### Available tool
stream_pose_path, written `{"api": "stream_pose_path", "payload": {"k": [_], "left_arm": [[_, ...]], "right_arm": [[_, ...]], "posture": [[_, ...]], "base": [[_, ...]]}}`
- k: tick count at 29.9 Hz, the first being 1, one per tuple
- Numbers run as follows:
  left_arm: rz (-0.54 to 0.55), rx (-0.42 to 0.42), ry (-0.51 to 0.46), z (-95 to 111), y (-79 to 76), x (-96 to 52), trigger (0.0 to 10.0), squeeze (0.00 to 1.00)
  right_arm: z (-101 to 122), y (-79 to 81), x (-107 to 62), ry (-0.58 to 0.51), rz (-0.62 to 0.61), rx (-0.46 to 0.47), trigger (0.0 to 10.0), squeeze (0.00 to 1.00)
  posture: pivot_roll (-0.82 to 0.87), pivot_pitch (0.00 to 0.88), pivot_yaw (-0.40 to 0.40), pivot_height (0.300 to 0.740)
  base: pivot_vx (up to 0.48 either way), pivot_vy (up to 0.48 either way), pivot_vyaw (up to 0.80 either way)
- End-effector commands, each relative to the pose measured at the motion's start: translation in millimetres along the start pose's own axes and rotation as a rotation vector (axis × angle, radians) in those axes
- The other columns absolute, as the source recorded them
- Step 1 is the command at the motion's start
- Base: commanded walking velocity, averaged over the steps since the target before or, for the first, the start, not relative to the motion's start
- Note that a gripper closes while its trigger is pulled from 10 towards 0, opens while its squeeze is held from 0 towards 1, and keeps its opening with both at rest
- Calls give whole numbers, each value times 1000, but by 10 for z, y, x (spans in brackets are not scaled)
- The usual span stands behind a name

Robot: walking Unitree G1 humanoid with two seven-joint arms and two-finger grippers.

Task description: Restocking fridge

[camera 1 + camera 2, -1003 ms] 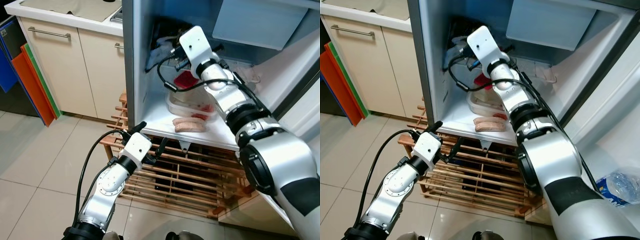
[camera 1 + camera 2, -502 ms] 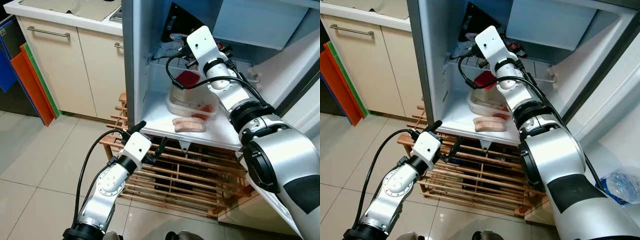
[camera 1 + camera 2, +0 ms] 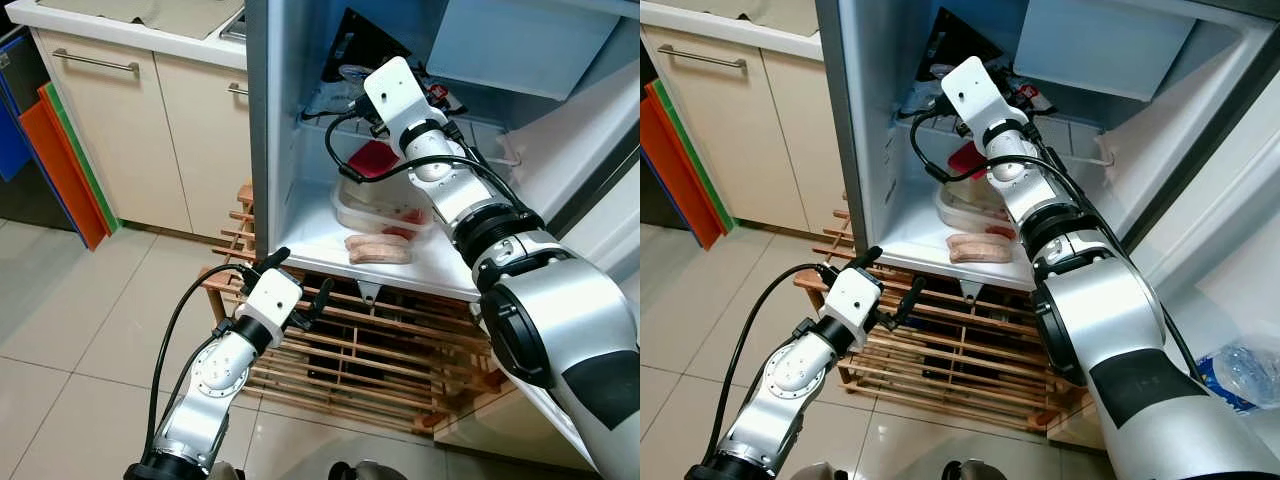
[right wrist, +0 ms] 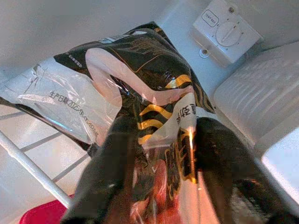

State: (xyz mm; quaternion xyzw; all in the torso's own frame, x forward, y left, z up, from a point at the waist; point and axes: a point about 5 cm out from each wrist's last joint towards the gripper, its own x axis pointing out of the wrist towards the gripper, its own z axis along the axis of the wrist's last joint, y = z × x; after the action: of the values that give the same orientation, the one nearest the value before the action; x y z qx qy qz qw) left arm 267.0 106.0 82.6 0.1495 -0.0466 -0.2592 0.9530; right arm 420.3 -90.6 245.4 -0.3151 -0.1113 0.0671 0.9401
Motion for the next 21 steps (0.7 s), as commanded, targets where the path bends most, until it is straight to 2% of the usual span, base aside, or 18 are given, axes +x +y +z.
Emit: {"api": "stream_pose_path", "payload": {"k": [1, 7, 8, 9, 10, 15, 21], "left_arm": [[-7, 10, -11, 48, -23, 28, 10000, 0], [-3, 13, -7, 46, -21, 34, 10000, 0], [-3, 13, -7, 46, -21, 34, 10000, 0], [-3, 13, -7, 44, -24, 34, 10000, 0], [3, 13, -8, 48, -18, 38, 10000, 0], [9, 17, -7, 47, 3, 56, 10000, 0], [8, 24, -9, 52, 19, 83, 10000, 0]], "right_arm": [[-6, -58, 0, -13, -20, -33, 10000, 1000], [228, -125, 34, -153, -97, -193, 10000, 1000], [228, -125, 34, -153, -97, -193, 10000, 1000], [281, -154, 40, -183, -123, -208, 10000, 1000], [409, -200, 44, -261, -168, -229, 10000, 1000], [512, -199, 18, -355, -208, -230, 10000, 1000], [514, -156, -8, -391, -207, -222, 10000, 1000]], "posture": [[142, 67, -142, 740], [146, 60, -145, 740], [146, 60, -145, 740], [147, 57, -145, 740], [146, 50, -145, 740], [143, 38, -144, 740], [133, 24, -140, 740]], "base": [[0, 0, 0], [0, 0, 0], [0, 0, 0], [0, 0, 0], [0, 0, 0], [0, 0, 0], [0, 0, 0]]}}
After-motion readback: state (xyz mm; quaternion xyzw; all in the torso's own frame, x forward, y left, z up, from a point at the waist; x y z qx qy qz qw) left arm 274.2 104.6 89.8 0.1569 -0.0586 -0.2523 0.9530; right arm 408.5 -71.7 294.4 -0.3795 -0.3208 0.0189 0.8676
